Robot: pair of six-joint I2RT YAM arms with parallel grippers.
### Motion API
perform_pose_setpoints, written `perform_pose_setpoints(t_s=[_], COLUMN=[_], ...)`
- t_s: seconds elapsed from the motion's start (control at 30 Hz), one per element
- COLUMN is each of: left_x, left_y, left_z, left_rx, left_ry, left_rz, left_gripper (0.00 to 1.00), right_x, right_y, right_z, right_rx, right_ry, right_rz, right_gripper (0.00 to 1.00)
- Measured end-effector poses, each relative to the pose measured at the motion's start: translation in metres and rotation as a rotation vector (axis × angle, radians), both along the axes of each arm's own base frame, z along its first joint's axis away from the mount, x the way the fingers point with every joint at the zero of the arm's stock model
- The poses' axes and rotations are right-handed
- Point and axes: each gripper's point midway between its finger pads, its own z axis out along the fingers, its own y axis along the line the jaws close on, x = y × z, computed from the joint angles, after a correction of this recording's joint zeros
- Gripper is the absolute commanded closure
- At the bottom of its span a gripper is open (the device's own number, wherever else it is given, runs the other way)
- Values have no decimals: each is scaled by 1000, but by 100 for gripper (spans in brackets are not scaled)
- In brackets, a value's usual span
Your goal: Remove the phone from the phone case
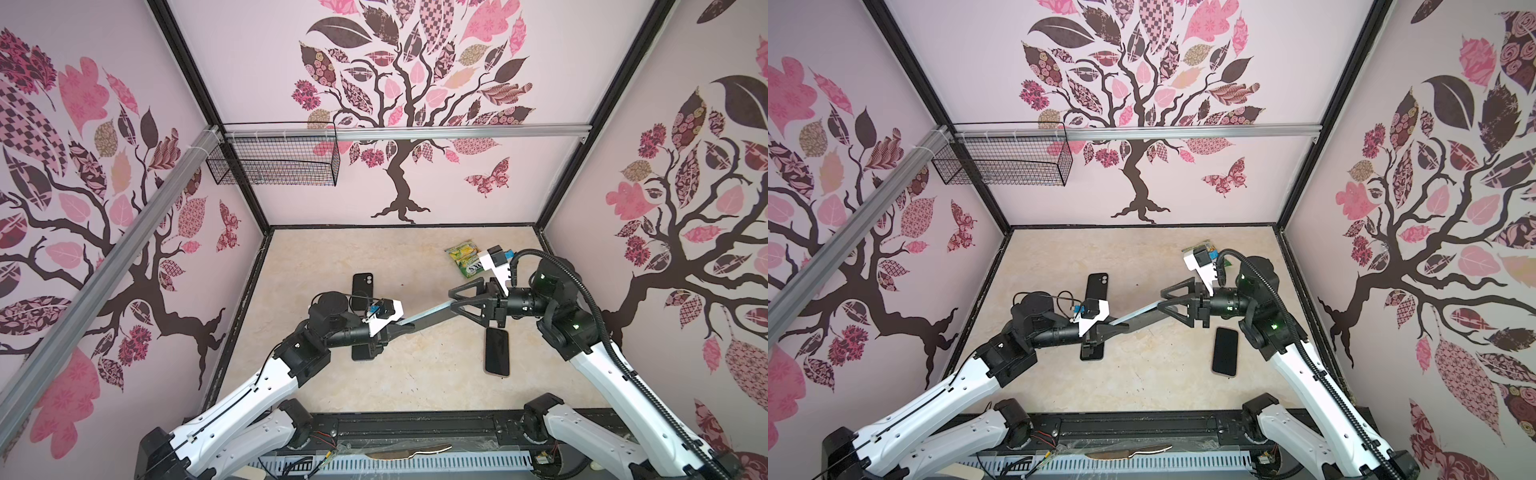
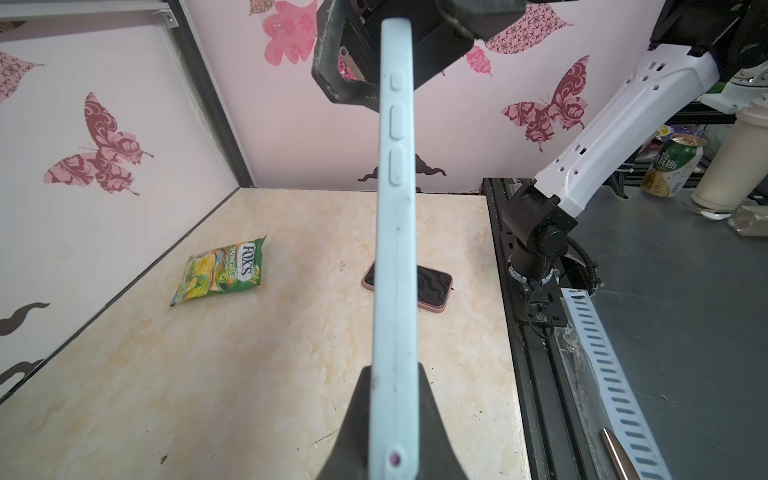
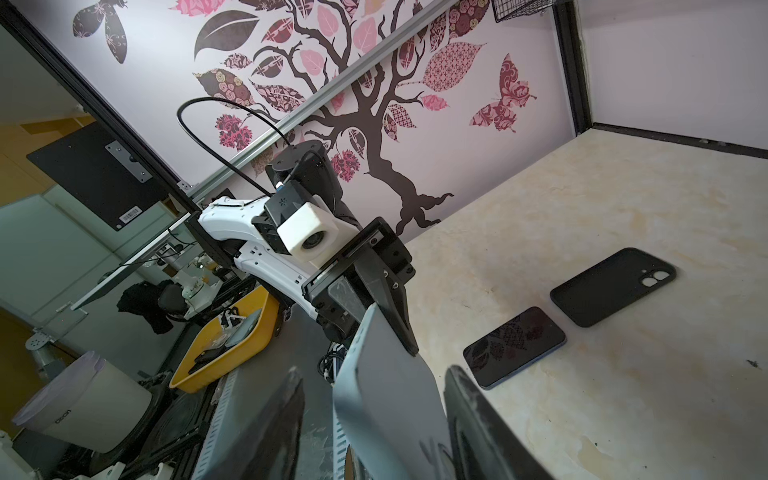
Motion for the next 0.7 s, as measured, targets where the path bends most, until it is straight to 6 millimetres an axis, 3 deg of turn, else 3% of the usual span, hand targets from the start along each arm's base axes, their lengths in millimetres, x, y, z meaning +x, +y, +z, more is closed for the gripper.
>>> perform_pose_setpoints(t_s=[0.7], left_x=[7], left_y=[4], left_z=[-14], left_rx=[66], left_ry=[-37], left_rz=[38], left_gripper=[100], right_x=[6], right_y=[3], right_z=[-17], right_rx=[-15], right_ry=[86], right_rz=[-18], right_gripper=[71])
